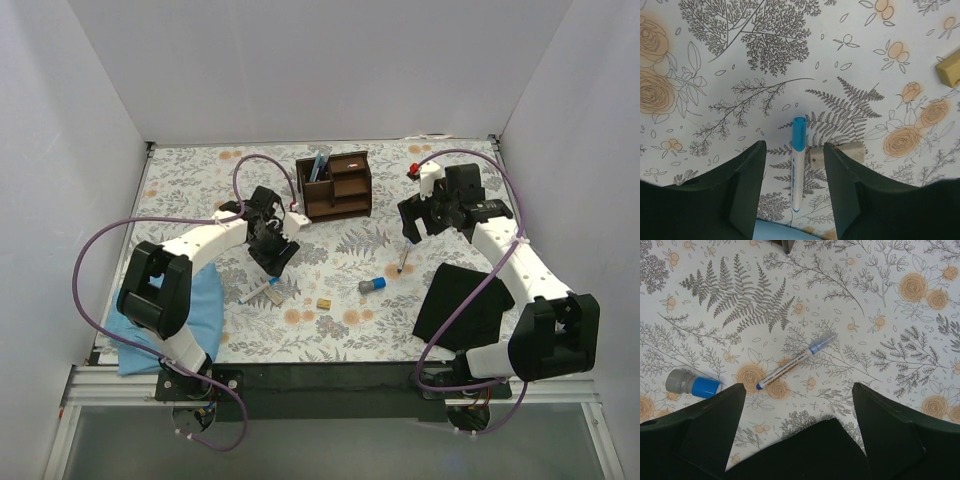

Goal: Sort the stationery into containers
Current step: Pick up the pen from the center of the board.

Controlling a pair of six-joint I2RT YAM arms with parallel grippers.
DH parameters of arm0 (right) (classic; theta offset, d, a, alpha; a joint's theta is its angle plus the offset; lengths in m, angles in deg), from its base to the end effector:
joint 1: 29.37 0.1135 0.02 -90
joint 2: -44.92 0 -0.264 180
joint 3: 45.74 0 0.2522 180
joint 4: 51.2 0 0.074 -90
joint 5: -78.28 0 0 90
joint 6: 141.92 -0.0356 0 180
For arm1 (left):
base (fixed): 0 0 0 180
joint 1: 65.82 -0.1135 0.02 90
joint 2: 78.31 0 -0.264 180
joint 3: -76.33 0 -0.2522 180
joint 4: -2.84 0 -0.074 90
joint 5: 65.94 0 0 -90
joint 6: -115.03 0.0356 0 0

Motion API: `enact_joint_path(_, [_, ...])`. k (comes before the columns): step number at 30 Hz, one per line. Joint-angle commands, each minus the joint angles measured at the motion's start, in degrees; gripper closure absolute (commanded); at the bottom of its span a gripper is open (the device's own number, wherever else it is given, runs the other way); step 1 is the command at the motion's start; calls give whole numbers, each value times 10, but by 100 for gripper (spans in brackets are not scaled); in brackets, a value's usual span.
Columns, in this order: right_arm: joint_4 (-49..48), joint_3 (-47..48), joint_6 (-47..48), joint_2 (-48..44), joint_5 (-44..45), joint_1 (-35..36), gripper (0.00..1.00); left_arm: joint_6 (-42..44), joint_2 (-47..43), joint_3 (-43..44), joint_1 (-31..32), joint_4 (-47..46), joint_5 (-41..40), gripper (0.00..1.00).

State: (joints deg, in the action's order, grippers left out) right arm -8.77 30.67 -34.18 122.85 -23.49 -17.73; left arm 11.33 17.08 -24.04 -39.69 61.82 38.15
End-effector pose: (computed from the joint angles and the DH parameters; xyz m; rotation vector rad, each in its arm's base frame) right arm 0.2877 0.0667 0.2894 -0.6875 2.2212 0.1866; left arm 0.2800 -0.1470 0.2031 0.3664 2.9153 -0.4754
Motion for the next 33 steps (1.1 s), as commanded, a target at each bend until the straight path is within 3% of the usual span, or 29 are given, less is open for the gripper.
enact_joint_path(1, [-8,-8,-3,-23,-10,1,3,-18,10,-19,13,-21,-53,52])
enact_joint_path(12, [-14,-22,-2,-26,-7,1,3,-19,37,-69,42,-66,-118,61])
enact_joint_path(17, [-16,-21,-2,-24,-4,1,3,-19,42,-87,69,-74,-122,98])
enact_joint_path(18, [-17,-20,-2,-25,1,1,3,-23,31,-82,69,-70,-110,100])
enact_joint_path(21, [-18,-19,3,-25,10,1,3,-16,3,-20,69,-35,-95,100])
enact_joint_path(26, [-21,-24,5,-27,14,1,3,17,-14,248,65,1,-66,100])
enact_joint_path(29, [-26,-24,1,-25,14,1,3,11,-14,318,56,-89,-57,100])
enact_joint_path(33, [-26,-14,0,-21,22,1,3,-43,-43,236,47,-351,-101,100])
